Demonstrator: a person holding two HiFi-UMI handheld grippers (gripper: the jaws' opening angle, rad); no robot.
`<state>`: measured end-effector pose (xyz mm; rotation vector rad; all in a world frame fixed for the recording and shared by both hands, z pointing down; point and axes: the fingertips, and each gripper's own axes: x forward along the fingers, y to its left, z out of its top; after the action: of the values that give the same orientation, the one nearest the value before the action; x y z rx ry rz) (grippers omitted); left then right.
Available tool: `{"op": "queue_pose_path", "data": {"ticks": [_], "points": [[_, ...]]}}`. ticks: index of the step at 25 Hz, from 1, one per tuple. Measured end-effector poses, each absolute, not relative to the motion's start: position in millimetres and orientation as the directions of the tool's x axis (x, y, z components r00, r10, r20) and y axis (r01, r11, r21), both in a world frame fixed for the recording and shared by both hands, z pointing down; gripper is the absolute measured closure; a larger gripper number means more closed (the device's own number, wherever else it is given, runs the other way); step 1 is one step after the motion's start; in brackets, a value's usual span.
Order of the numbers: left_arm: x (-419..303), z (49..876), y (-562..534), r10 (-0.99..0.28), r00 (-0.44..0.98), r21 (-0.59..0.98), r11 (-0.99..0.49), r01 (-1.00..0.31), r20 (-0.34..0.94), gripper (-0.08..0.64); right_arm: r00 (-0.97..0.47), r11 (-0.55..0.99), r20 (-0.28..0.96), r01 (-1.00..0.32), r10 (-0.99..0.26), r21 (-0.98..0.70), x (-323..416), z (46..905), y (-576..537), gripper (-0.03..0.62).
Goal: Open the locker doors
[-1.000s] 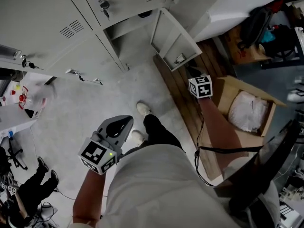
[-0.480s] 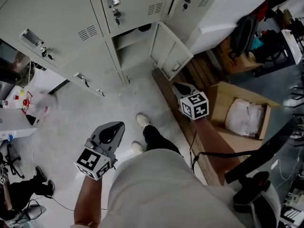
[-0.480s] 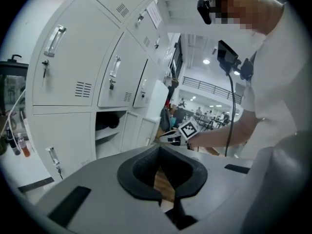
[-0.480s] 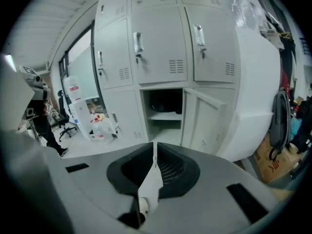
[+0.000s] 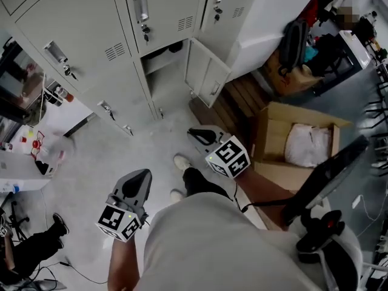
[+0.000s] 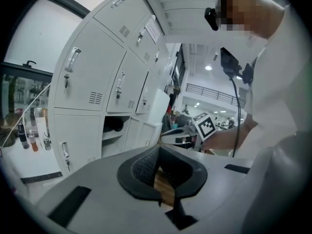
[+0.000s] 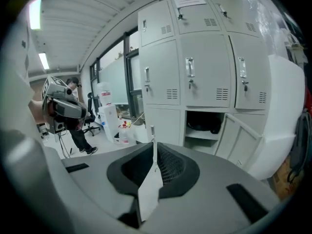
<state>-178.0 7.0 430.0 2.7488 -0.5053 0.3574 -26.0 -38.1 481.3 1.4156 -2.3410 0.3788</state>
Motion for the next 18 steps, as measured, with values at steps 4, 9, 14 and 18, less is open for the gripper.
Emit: {"op": "queue_pose_path", "data": {"ticks": [4, 9, 14, 18], "points": [[-192, 431, 25, -0.309, 0.906, 0.274, -0.88, -0.387, 0.288, 0.549, -0.466, 0.521, 0.443, -0.853, -0.766, 0.005, -61, 471, -20, 0.561], [-206, 433, 45, -0.322, 0.905, 0.275, -0.876, -0.397, 0.278, 0.549, -0.497, 0.562, 0.429, -0.827, -0.755, 0.03, -86, 457, -3, 0.561], [-227, 431, 61, -0.352, 0.897, 0.263, -0.869, -0.419, 0.267, 0.549, -0.522, 0.589, 0.419, -0.807, -0.743, 0.04, -113, 449, 4, 0.561], [-251, 423, 58, -0.431, 0.872, 0.274, -0.831, -0.484, 0.234, 0.549, -0.557, 0.624, 0.384, -0.778, -0.736, 0.068, -138, 432, -19, 0.561]]}}
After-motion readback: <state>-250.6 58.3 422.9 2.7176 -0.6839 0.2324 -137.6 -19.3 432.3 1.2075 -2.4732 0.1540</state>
